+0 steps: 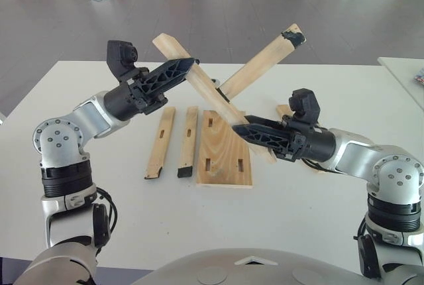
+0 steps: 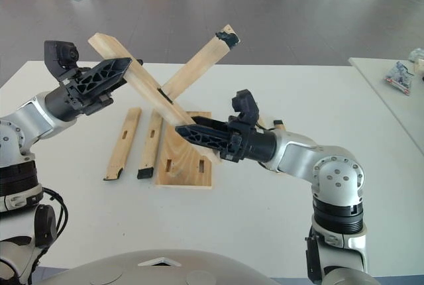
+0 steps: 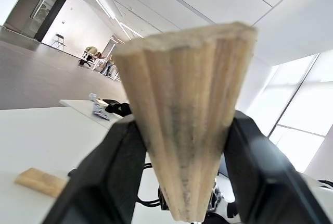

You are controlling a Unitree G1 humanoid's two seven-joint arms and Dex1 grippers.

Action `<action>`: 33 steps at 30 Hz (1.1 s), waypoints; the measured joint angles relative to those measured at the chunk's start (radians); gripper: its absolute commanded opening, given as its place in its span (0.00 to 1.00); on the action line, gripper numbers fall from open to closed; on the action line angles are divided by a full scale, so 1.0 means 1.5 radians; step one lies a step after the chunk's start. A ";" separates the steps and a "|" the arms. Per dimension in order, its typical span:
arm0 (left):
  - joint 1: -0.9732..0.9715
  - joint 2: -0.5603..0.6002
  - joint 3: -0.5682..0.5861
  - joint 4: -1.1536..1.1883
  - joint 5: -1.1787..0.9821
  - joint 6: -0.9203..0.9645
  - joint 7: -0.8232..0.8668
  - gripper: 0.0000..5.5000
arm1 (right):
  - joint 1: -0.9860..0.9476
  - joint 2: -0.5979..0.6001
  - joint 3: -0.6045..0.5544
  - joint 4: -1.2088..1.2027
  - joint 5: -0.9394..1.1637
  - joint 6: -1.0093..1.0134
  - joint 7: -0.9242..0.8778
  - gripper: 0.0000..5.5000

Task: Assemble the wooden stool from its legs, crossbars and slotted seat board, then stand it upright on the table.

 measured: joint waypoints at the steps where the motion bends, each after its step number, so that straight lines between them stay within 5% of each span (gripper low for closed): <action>1: -0.002 0.000 0.000 0.006 0.017 -0.010 0.001 0.38 | 0.001 0.000 0.002 0.007 -0.008 -0.007 -0.011 0.51; 4: -0.011 0.012 0.015 0.052 0.125 -0.090 0.001 0.38 | 0.020 -0.003 0.003 0.039 -0.067 -0.032 -0.029 0.61; 12: 0.057 0.143 -0.015 0.000 0.277 -0.135 -0.192 0.38 | 0.078 -0.070 -0.035 0.111 -0.212 -0.094 0.049 0.61; 21: 0.134 0.151 -0.028 -0.068 0.370 -0.298 -0.398 0.38 | 0.080 -0.078 -0.063 0.132 -0.268 -0.115 0.071 0.61; 33: 0.227 0.111 -0.085 -0.091 0.501 -0.524 -0.501 0.38 | 0.079 -0.077 -0.069 0.135 -0.292 -0.116 0.086 0.61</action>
